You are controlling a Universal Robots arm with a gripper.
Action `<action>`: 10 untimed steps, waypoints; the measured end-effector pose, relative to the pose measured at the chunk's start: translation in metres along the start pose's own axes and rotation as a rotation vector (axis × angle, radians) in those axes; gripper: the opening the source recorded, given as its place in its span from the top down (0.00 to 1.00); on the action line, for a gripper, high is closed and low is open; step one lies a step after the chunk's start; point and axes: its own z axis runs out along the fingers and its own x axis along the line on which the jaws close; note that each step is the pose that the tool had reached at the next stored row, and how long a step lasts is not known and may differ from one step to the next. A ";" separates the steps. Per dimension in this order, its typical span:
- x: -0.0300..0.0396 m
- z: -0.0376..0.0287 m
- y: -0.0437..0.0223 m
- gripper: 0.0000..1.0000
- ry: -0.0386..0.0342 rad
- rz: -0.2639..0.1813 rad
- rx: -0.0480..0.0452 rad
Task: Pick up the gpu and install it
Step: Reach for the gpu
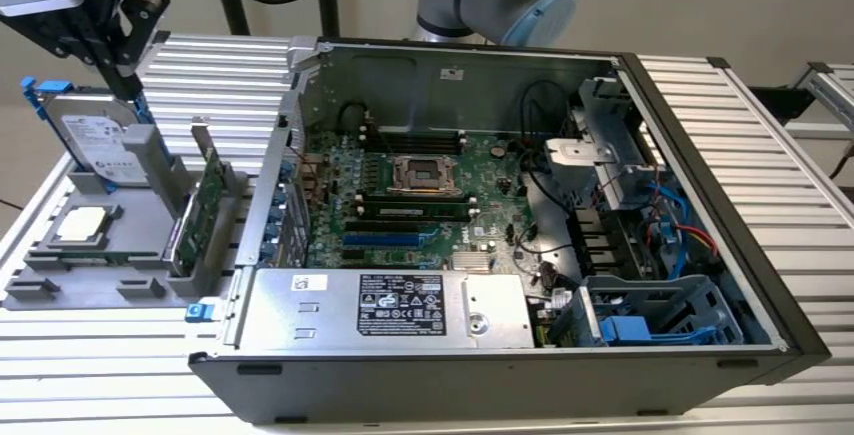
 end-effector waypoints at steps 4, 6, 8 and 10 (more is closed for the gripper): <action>0.0001 0.0000 0.0000 0.00 0.0001 0.000 0.0001; 0.0001 0.0000 0.0000 0.00 0.0001 0.000 0.0000; 0.0001 0.0000 0.0000 0.00 0.0000 0.000 0.0000; 0.0003 0.0000 0.0000 0.00 0.0001 0.000 -0.0004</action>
